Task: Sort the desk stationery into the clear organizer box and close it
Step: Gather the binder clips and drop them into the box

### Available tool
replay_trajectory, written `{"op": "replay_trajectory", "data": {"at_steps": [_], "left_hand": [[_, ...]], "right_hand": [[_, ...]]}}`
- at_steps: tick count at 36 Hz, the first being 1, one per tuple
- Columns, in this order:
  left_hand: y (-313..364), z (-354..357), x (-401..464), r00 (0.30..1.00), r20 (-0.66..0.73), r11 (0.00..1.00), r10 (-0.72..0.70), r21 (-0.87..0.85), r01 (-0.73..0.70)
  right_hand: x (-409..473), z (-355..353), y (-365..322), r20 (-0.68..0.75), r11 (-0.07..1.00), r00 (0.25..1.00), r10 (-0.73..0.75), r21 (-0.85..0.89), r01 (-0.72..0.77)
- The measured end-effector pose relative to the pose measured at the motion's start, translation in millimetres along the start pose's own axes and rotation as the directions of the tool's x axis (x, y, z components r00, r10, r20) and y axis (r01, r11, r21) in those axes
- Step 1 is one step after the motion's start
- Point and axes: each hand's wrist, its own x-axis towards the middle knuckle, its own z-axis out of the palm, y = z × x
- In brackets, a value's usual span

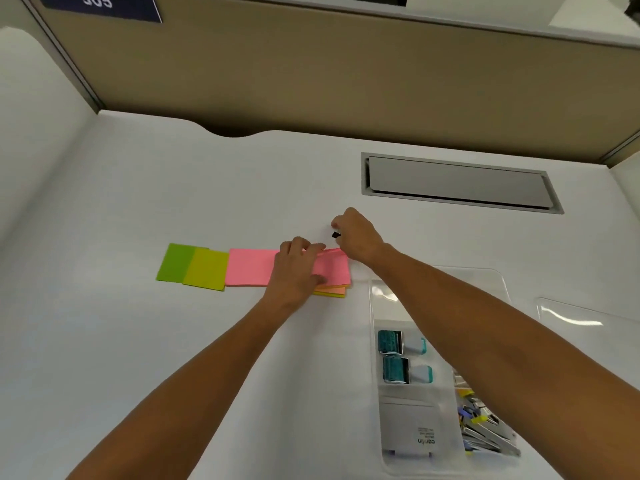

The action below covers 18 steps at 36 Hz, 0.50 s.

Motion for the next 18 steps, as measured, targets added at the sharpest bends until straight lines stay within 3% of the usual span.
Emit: {"op": "replay_trajectory", "data": {"at_steps": [3,10,15,18], "left_hand": [[-1.5,-3.9,0.4,1.000,-0.009,1.000,-0.016,-0.011,0.016],[-4.1,-11.1,-1.7,0.994,-0.015,0.972,-0.107,-0.211,0.101],[-8.3,-13.9,0.0,0.983,-0.036,0.946,-0.179,-0.280,0.162],[16.1,-32.7,-19.0,0.981,-0.127,0.940,-0.147,-0.327,0.098]], "right_hand": [[-1.0,0.0,-2.3,-0.003,1.000,1.000,0.030,-0.006,-0.030],[-7.5,-4.3,0.1,-0.023,0.994,0.995,0.094,0.066,-0.092],[-11.2,-13.8,7.3,-0.078,0.967,0.988,0.134,0.228,-0.114],[-45.9,-43.8,14.1,-0.208,0.908,0.957,0.202,0.406,-0.104]]}}
